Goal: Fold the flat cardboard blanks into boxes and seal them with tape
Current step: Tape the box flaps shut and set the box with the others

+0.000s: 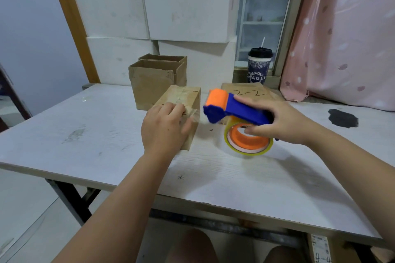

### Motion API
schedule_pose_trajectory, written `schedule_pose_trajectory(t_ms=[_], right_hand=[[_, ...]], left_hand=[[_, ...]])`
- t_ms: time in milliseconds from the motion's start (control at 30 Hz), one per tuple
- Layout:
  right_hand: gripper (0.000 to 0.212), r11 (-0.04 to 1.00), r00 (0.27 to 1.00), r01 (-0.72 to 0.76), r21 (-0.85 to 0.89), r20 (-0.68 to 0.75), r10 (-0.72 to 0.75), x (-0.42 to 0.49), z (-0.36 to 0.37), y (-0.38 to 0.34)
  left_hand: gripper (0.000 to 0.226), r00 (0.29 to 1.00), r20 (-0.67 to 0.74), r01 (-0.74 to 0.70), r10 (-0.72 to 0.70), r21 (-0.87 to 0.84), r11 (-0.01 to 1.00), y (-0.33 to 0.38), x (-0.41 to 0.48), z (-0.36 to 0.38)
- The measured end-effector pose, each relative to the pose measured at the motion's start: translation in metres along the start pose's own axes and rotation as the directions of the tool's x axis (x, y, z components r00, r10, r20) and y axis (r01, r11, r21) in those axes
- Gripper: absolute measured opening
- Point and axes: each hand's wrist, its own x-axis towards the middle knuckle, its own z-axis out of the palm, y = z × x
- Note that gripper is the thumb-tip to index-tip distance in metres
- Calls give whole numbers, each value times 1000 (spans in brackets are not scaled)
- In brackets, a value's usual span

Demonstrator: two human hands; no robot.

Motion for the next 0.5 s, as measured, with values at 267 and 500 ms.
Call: schedule_pose_trajectory(t_ms=[267, 500], right_hand=[[62, 994, 986, 8, -109, 165, 10, 4, 7, 0], [62, 987, 957, 7, -161, 288, 40, 16, -14, -23]], left_hand=[[23, 1000, 25, -15, 16, -39, 999, -3, 0, 2], [57, 980, 199, -32, 22, 43, 999, -1, -2, -2]])
